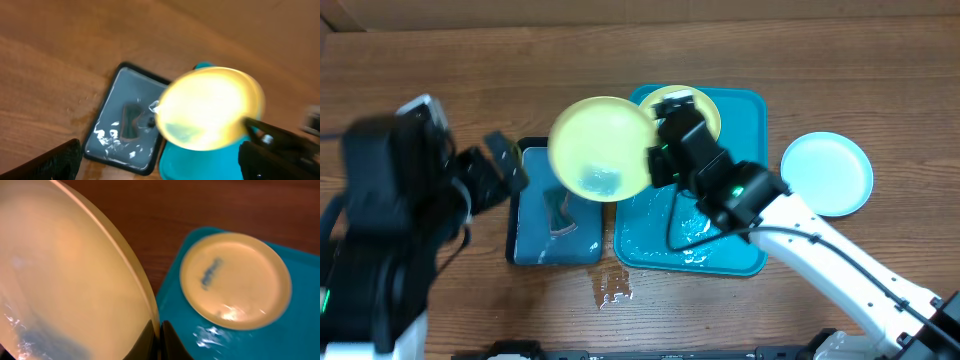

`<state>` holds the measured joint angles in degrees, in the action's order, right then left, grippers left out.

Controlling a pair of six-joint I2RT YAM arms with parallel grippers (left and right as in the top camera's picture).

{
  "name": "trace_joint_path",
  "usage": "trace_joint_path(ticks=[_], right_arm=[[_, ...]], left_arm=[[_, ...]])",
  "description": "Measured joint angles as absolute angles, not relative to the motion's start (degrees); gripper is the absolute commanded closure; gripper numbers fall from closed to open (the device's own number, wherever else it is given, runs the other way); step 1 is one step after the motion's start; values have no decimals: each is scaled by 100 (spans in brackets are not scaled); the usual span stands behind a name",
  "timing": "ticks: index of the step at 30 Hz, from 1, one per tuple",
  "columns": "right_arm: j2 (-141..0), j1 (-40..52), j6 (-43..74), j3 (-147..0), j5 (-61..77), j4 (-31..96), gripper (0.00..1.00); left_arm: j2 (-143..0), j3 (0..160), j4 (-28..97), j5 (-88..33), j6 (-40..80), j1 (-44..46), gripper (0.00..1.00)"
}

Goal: Clean dirty plates on tray and stack at the side
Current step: 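Lift the plate with the right gripper and tilt it over the black tray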

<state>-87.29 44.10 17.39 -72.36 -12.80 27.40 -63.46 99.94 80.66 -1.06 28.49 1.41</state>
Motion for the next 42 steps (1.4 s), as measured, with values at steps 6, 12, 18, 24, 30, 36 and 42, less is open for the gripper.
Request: trace_joint_path(ticks=[6, 12, 18, 24, 30, 36, 42], right_arm=[[-9334, 5011, 1549, -7255, -1994, 1848, 96], [-9662, 5417, 1393, -7255, -2810, 1758, 96], [-9662, 6016, 1179, -7255, -3863, 1907, 96], [-9662, 6716, 891, -7255, -5271, 1905, 96], [-9662, 7085, 722, -7255, -6368, 1868, 96], [-9662, 7244, 596, -7255, -6960, 1796, 96], [-9662, 7251, 460, -7255, -7137, 1599, 96]], left_arm=[[-5417, 10066, 8093, -172, 2849, 139, 0], [-5332, 10066, 8215, -178, 2849, 141, 0], [-5341, 10066, 8259, -178, 2849, 139, 0], [-5341, 10066, 8272, -178, 2849, 141, 0], [-5341, 10066, 8272, -180, 2849, 139, 0], [-5341, 10066, 8272, -178, 2849, 141, 0], [-5341, 10066, 8272, -178, 2849, 141, 0]])
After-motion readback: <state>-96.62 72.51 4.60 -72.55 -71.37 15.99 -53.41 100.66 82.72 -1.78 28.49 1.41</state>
